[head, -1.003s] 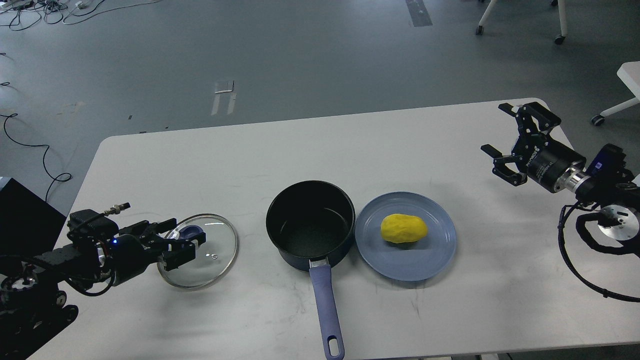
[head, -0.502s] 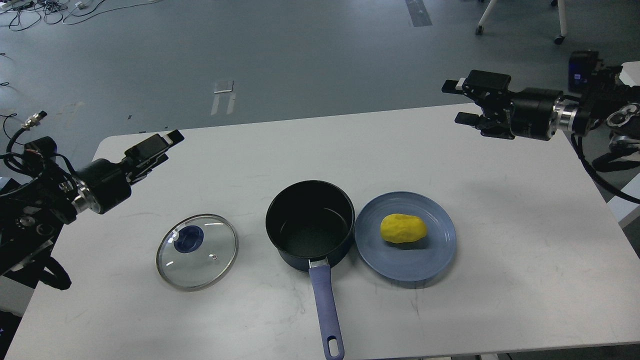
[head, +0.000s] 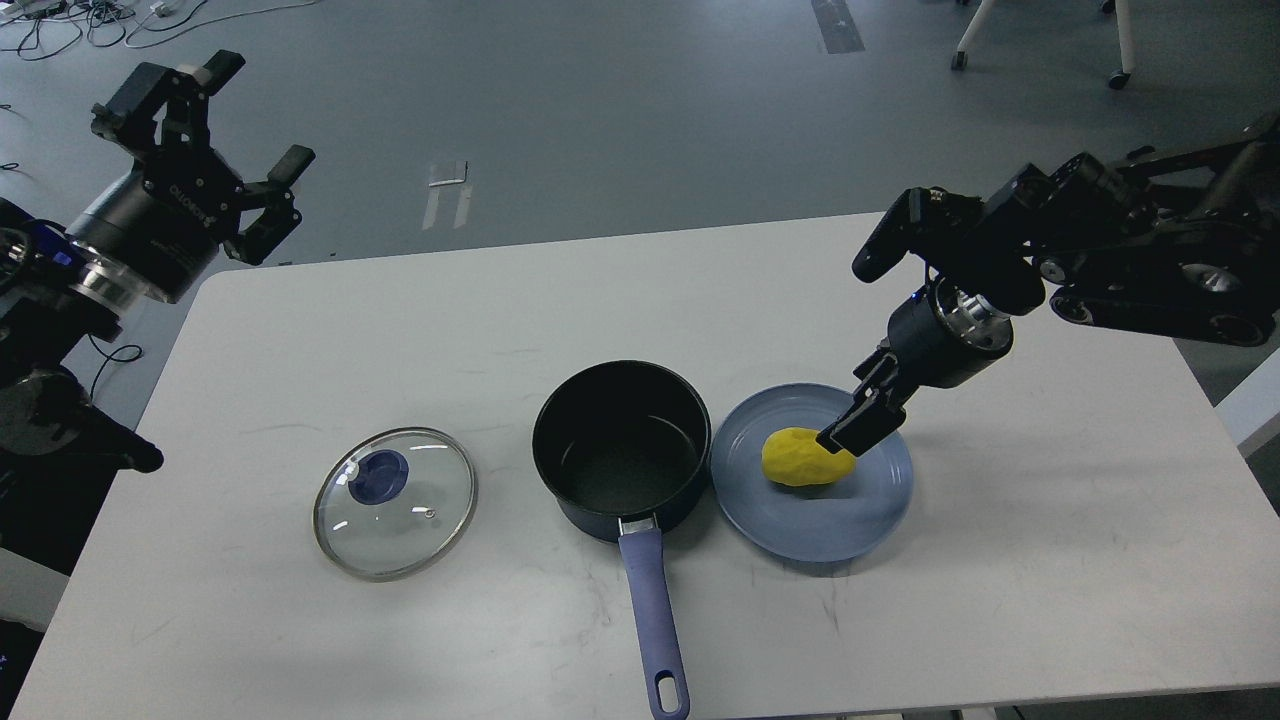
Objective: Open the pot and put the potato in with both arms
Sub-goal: 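Reach the right gripper down to the yellow potato and grasp it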
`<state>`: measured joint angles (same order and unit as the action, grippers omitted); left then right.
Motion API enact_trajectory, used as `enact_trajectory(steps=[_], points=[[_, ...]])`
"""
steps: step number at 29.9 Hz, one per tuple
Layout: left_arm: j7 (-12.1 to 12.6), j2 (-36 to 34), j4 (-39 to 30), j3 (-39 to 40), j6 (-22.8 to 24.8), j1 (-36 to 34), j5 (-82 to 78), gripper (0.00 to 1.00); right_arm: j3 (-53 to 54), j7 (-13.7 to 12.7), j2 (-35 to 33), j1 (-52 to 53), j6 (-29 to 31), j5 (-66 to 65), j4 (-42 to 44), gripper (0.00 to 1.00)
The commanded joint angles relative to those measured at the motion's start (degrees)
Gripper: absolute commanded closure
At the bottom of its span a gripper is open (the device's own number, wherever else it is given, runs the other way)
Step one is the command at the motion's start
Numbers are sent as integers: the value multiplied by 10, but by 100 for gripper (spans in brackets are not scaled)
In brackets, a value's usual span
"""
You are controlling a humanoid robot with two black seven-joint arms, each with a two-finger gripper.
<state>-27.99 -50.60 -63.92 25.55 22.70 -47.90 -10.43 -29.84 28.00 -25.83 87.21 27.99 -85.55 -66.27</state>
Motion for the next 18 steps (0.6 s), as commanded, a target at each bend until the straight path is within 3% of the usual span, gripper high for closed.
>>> enact_trajectory(steps=[1,11,18], points=[[0,2,-2,29,23,1,8,2,-29,0,36,2,0,-37,15,0],[11,5,-4,42,30,2,25,2,-68,0,131,1,-50,-43,74,0],[11,4,-4,42,30,2,25,2,-90,0,148,-5,-64,-43,79,1]])
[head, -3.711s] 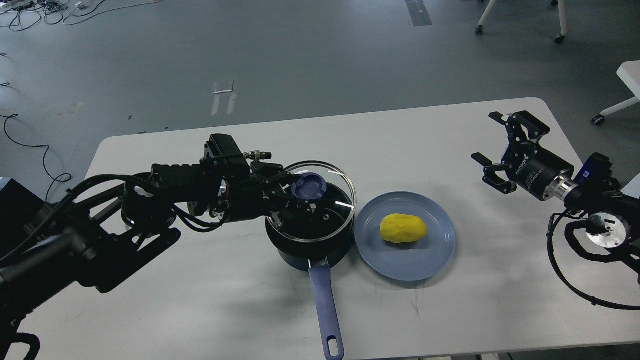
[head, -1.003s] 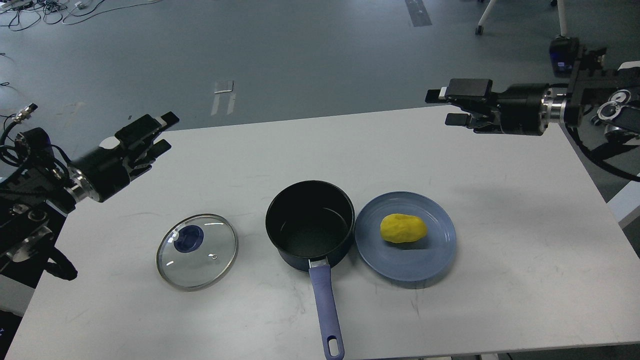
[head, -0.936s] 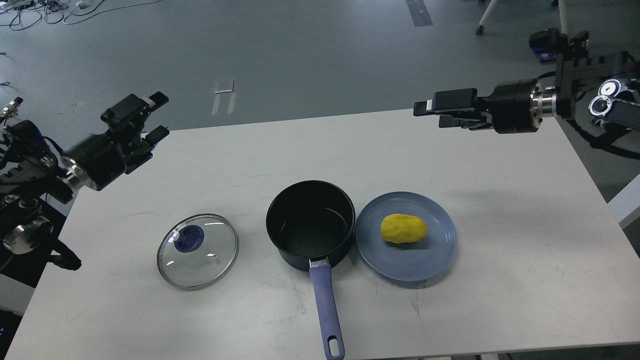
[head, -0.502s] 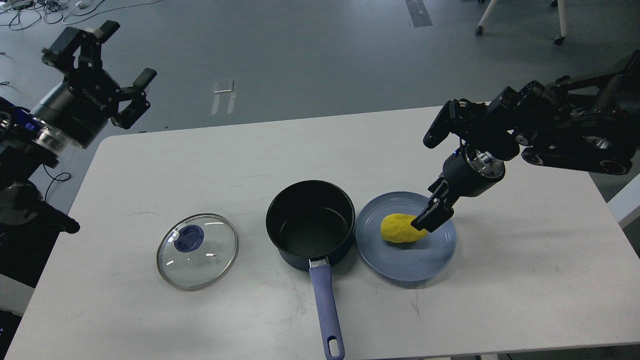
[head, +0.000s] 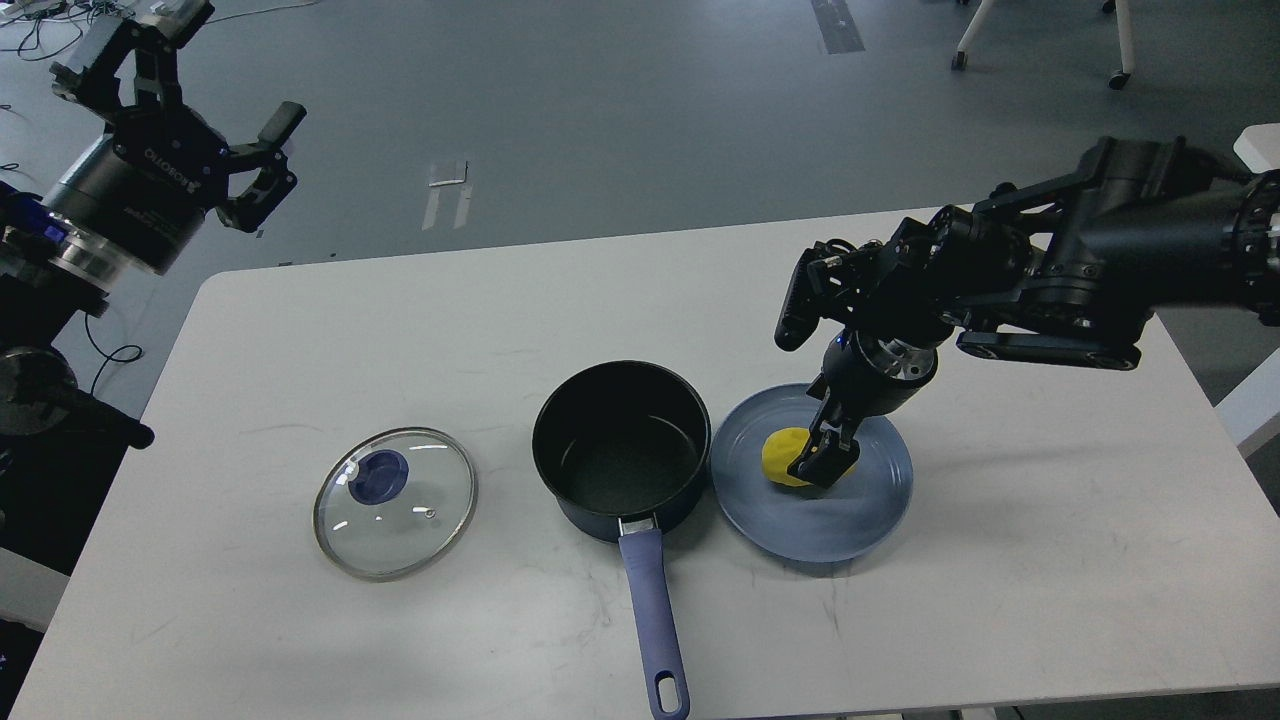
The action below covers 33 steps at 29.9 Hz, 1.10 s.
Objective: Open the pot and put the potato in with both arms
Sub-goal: 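Reach the right gripper down to the yellow potato and grasp it, then lift the potato and lower it into the open saucepan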
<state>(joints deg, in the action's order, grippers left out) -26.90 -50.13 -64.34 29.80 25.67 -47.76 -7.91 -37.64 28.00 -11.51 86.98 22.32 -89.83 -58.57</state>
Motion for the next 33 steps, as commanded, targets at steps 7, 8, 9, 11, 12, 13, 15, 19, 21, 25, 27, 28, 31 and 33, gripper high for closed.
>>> enact_trajectory(steps=[7,8,9,11,12,13,15,19,21,25,27,28,31,33], points=[[0,-1,0,1,0,0,0,2,-39,0,28,-28,-46,0,34,10],[0,-1,0,1,0,0,0,2,-42,0,31,-29,-49,1,37,10],[0,-1,0,1,0,0,0,2,-45,0,32,-30,-53,1,40,11],[0,-1,0,2,0,0,0,2,-45,0,35,-31,-60,2,40,17],[0,-1,0,2,0,0,0,2,-45,0,36,-32,-63,3,40,19],[0,-1,0,2,0,0,0,2,-45,0,38,-36,-67,3,41,22],[0,-1,0,2,0,0,0,2,-45,0,39,-37,-70,4,40,28],[0,-1,0,2,0,0,0,2,-45,0,36,-37,-71,6,38,50],[0,-1,0,2,0,0,0,2,-45,0,34,-37,-71,8,36,64],[0,-1,0,2,0,0,0,2,-45,0,22,-22,-71,9,32,71],[0,-1,0,2,0,0,0,2,-38,0,-3,12,-71,12,29,71],[0,-1,0,2,0,0,0,2,-36,0,-10,20,-71,14,24,71],[0,-1,0,3,0,0,0,2,-19,0,-42,52,-69,47,-9,71],[0,-1,0,3,0,0,0,2,-7,0,-68,89,-65,104,-42,71]])
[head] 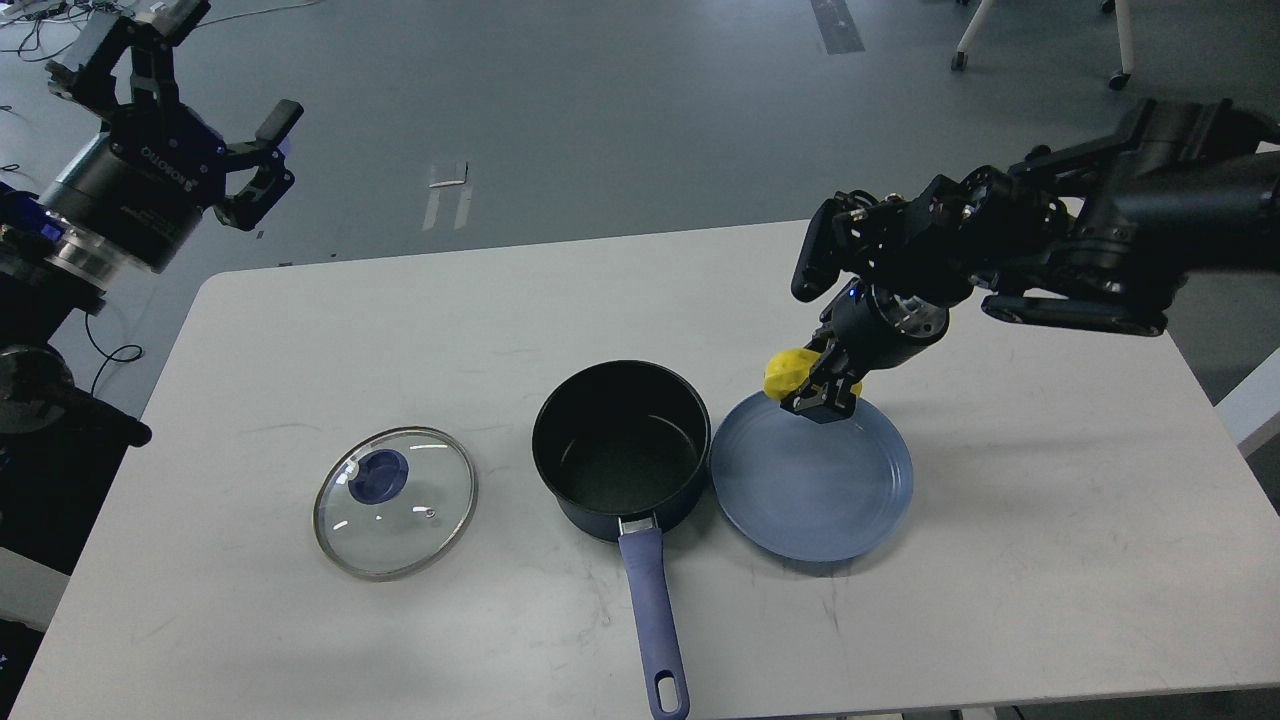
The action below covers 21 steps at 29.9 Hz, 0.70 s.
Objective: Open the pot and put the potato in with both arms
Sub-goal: 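Lift the potato and lower it into the open saucepan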
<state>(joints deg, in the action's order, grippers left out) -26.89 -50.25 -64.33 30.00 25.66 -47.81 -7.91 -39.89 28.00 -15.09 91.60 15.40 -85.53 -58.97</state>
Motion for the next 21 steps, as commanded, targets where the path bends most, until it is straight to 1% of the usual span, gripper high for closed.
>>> enact_trajectory(steps=[1,5,9,11,14,17,21], points=[[0,1,0,1,1,0,0,2,17,0,-35,52,5,76,-44,71],[0,1,0,1,1,0,0,2,31,0,-31,79,4,137,-47,71],[0,1,0,1,2,0,0,2,60,0,-11,75,4,176,-47,70],[0,-1,0,2,1,-1,1,2,60,0,18,62,-4,208,-40,70],[1,-1,0,5,1,-1,7,2,65,0,49,36,-11,223,-21,70],[1,-2,0,5,1,-1,8,2,63,0,82,7,-36,242,-2,70],[1,-2,0,5,1,-1,8,2,63,0,101,-19,-40,261,13,70]])
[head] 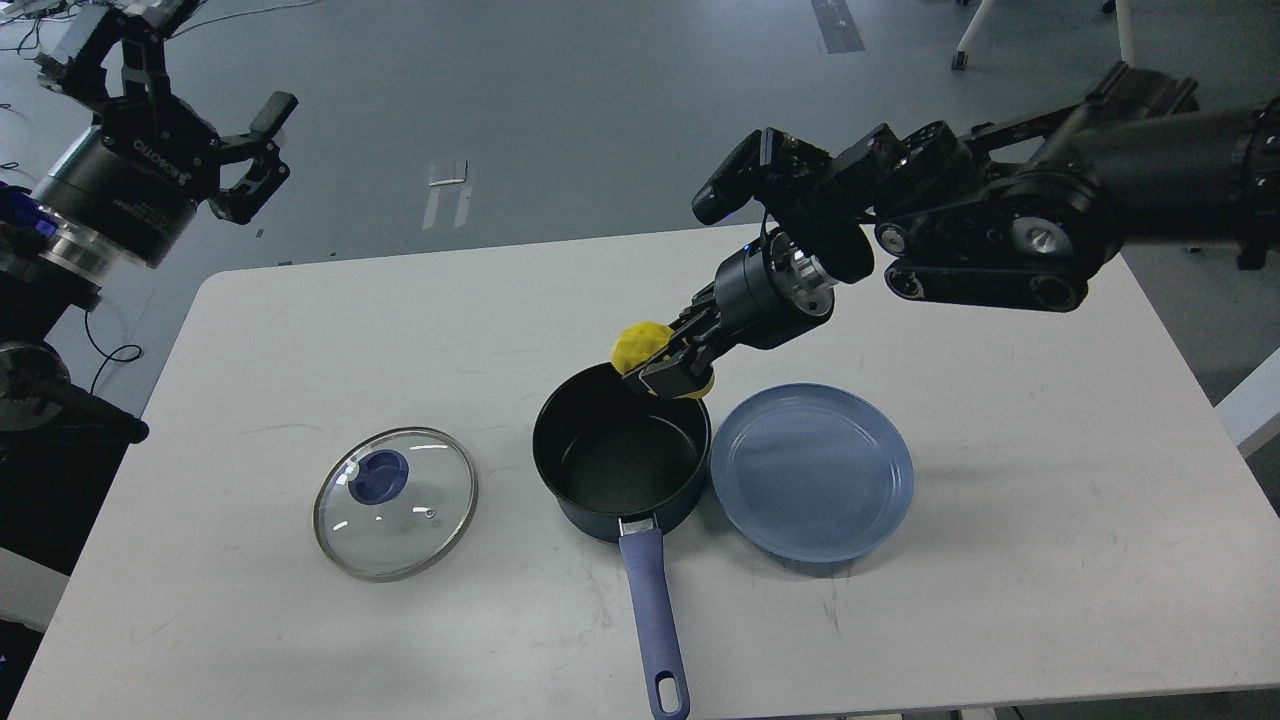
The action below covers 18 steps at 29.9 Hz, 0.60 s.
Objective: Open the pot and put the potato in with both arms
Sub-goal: 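Lift the potato and lower it into the open saucepan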
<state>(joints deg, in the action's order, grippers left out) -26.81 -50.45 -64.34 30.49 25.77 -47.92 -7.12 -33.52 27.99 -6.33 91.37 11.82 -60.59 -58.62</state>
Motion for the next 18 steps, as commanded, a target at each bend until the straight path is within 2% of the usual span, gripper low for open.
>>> enact_trajectory(steps=[1,6,10,14,18], points=[[-1,0,0,0,0,0,0,2,-1,0,17,-22,-4,12,11,70],[0,-1,0,0,0,0,0,2,-1,0,23,-35,-7,12,20,62],[0,1,0,0,0,0,0,2,-1,0,29,-44,-19,12,39,44],[-1,0,0,0,1,0,0,2,-3,0,30,-45,-19,12,39,34],[0,0,0,0,0,0,0,2,-7,0,29,-45,-17,12,39,19]])
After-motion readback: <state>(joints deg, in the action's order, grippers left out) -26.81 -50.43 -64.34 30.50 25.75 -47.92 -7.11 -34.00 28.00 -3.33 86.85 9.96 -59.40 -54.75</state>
